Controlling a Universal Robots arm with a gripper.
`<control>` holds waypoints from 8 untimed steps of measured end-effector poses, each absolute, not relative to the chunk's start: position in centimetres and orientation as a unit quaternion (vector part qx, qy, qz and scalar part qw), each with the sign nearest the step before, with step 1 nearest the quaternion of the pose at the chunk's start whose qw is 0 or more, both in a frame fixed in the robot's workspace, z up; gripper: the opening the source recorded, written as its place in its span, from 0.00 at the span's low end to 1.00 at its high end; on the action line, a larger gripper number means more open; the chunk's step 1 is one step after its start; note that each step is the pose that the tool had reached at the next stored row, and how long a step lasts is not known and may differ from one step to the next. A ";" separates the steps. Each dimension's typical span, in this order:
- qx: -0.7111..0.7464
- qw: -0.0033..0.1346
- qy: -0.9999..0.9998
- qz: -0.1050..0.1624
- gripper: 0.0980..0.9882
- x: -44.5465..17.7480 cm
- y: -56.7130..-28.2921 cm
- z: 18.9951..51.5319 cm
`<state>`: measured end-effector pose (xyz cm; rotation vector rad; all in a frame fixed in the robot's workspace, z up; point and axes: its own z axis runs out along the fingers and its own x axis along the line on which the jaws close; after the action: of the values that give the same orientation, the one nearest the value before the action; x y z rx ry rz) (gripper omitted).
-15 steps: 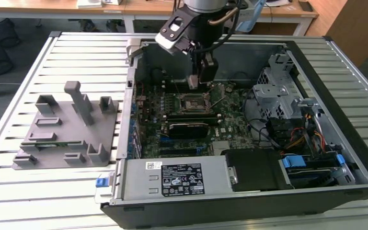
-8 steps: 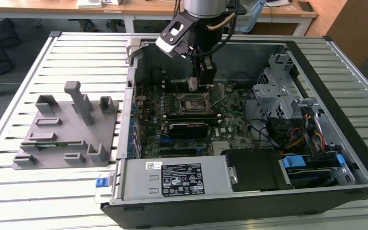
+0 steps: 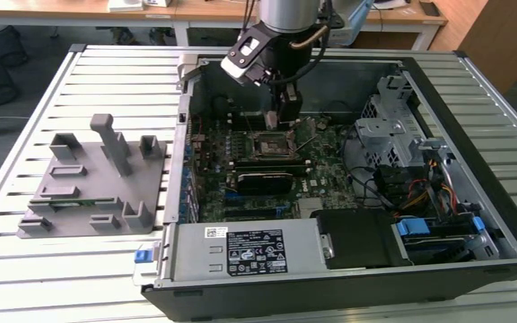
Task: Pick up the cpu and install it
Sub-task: 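Place the cpu into insertion slot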
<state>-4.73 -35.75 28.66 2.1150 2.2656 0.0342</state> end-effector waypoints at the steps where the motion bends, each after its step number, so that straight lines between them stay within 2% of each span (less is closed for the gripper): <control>1: 0.684 0.021 0.729 0.011 0.48 -4.7 -35.7 28.5; 8: 0.687 0.021 0.727 0.011 0.48 -4.7 -34.9 27.2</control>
<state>-4.72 -34.93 27.22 2.1287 2.2526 0.0337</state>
